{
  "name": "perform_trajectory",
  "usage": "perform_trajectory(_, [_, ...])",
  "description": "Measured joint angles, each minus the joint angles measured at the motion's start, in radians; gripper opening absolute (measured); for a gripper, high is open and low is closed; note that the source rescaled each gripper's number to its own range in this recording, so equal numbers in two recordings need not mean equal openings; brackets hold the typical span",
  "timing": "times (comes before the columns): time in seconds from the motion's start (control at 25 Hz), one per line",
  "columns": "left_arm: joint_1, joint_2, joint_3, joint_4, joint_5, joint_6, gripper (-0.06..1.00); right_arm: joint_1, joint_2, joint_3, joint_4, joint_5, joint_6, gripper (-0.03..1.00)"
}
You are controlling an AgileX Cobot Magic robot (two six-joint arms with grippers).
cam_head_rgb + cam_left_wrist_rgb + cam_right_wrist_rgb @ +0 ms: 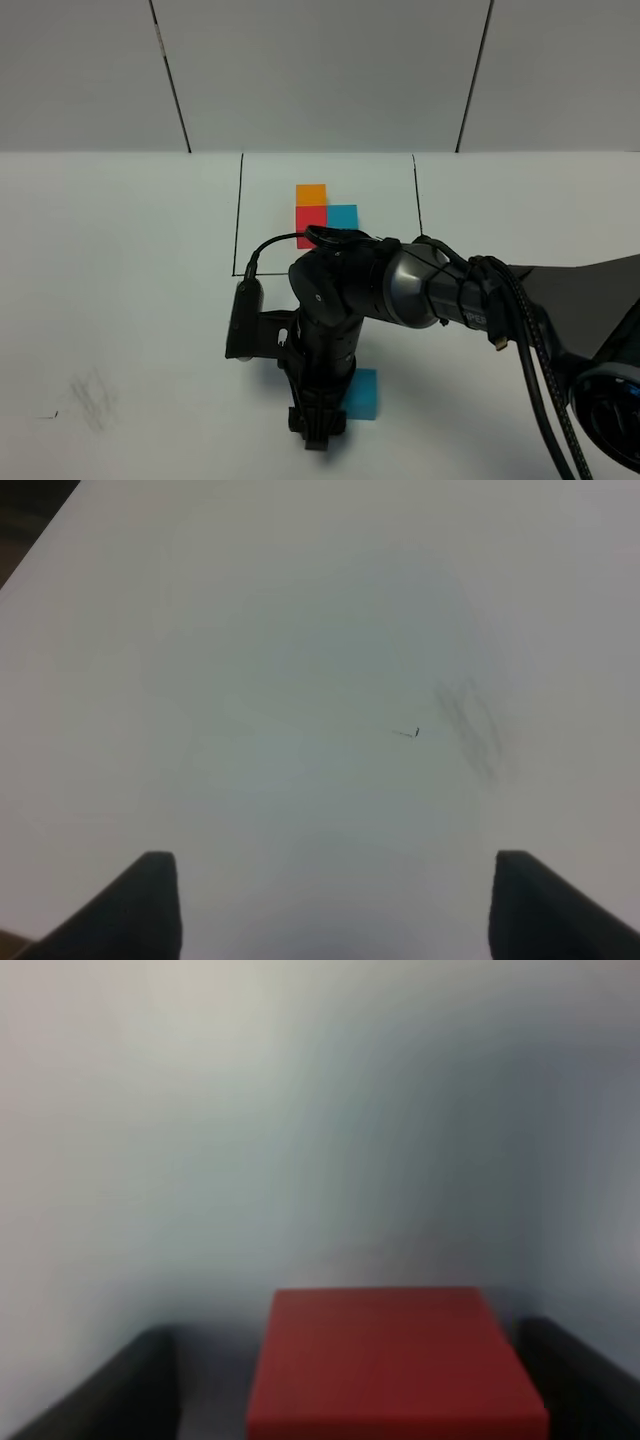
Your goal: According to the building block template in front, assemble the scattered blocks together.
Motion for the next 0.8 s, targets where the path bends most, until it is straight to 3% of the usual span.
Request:
perform_trajectory(0.08, [0.000,0.000,0.000,0.000,0.000,0.000,0.48,0.001,-0.006,0.001,-0.001,-0.006,0.000,0.76])
perform_trajectory(0.16, [0.000,0.000,0.000,0.000,0.000,0.000,0.48,0.001,-0.015,0.004,-0.001,-0.007,0.000,0.83])
perform_trajectory(0.28, [0.000,0.000,0.000,0.000,0.000,0.000,0.48,0.000,-0.033,0.014,-0.006,0.018,0.003,0.84])
perform_trajectory(0.6, [0.000,0.000,0.000,0.000,0.000,0.000,0.48,0.000,-0.250,0.014,-0.058,0.195,0.048,0.82])
perform_trajectory(0.8, [0.000,0.000,0.000,0.000,0.000,0.000,0.48,-0.002,-0.430,0.014,-0.107,0.212,0.183,0.79])
